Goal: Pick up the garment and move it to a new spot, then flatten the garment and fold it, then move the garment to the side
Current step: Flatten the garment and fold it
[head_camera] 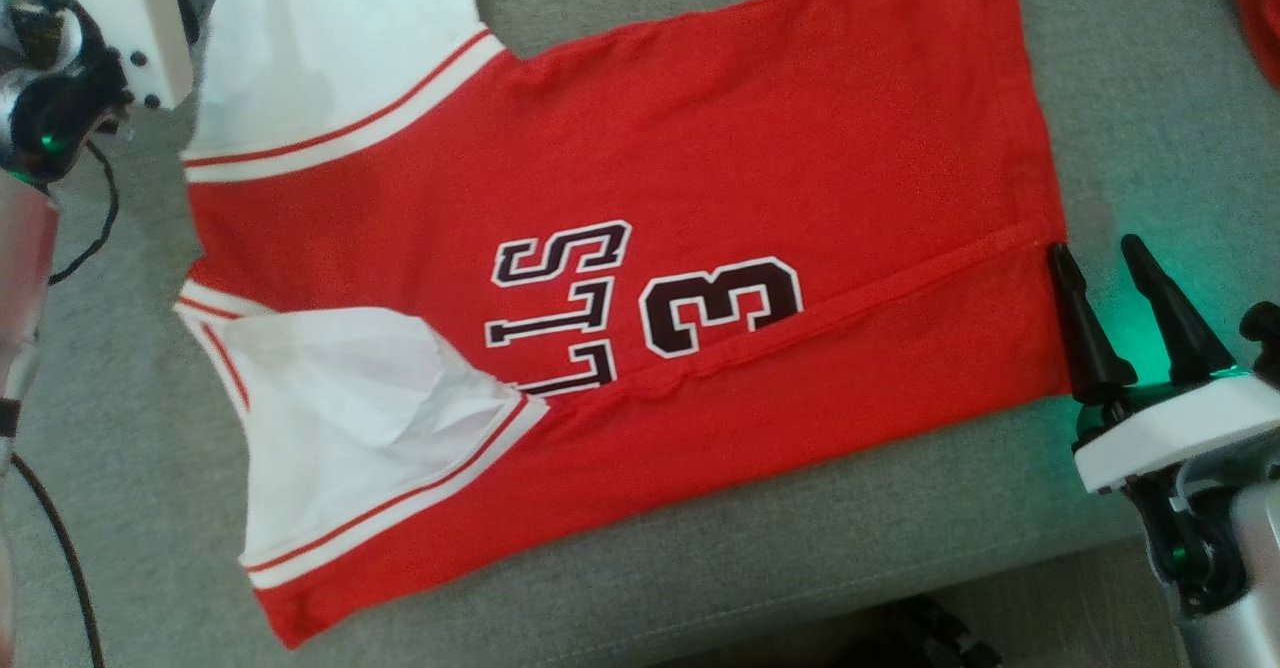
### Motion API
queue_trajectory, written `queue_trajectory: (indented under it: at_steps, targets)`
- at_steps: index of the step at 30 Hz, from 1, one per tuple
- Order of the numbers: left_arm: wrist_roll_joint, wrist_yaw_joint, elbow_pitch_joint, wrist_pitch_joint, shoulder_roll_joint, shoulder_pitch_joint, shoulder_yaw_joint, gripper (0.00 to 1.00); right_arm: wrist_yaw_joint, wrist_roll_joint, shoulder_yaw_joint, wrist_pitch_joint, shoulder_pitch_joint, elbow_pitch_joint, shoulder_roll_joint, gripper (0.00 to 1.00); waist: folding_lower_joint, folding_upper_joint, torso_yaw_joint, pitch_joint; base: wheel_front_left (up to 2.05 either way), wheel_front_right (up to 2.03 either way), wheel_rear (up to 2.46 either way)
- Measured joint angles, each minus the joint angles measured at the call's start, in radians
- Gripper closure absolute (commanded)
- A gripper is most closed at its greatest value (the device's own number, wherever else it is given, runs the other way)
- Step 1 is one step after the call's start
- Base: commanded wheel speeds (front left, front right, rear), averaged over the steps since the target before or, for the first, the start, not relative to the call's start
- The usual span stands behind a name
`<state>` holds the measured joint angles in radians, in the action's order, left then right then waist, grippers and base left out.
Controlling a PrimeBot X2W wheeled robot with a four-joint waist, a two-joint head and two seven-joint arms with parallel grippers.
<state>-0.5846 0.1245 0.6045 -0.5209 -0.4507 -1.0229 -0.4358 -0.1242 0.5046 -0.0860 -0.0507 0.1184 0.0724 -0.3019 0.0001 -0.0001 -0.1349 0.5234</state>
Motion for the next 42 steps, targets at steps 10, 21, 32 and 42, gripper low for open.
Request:
queue_trajectory:
  at_steps: [10,21,32,42]
  targets:
    - [-0.027,0.0,0.085,0.045,-0.056,-0.036,-0.105,0.0,0.0,0.0,-0.001,0.017,0.0,0.008,0.01,0.0,0.0,0.0,-0.031,0.016,0.0,0.0,0.0]
    - [-0.08,0.006,0.125,0.067,-0.069,-0.082,-0.204,0.0,0.0,0.0,-0.003,0.025,0.0,0.019,0.014,0.0,0.0,0.0,-0.046,0.022,0.0,0.0,0.0]
    - [-0.112,0.007,0.145,0.114,-0.091,-0.098,-0.283,1.0,0.0,0.0,-0.001,0.024,0.001,0.024,0.016,0.0,0.0,0.0,-0.055,0.014,0.0,0.0,0.0]
    - [-0.179,0.007,0.105,0.208,-0.091,-0.109,-0.365,1.0,0.0,-0.002,-0.038,-0.042,0.117,0.003,-0.012,0.0,-0.0001,0.0,-0.036,-0.04,0.0,0.0,0.0]
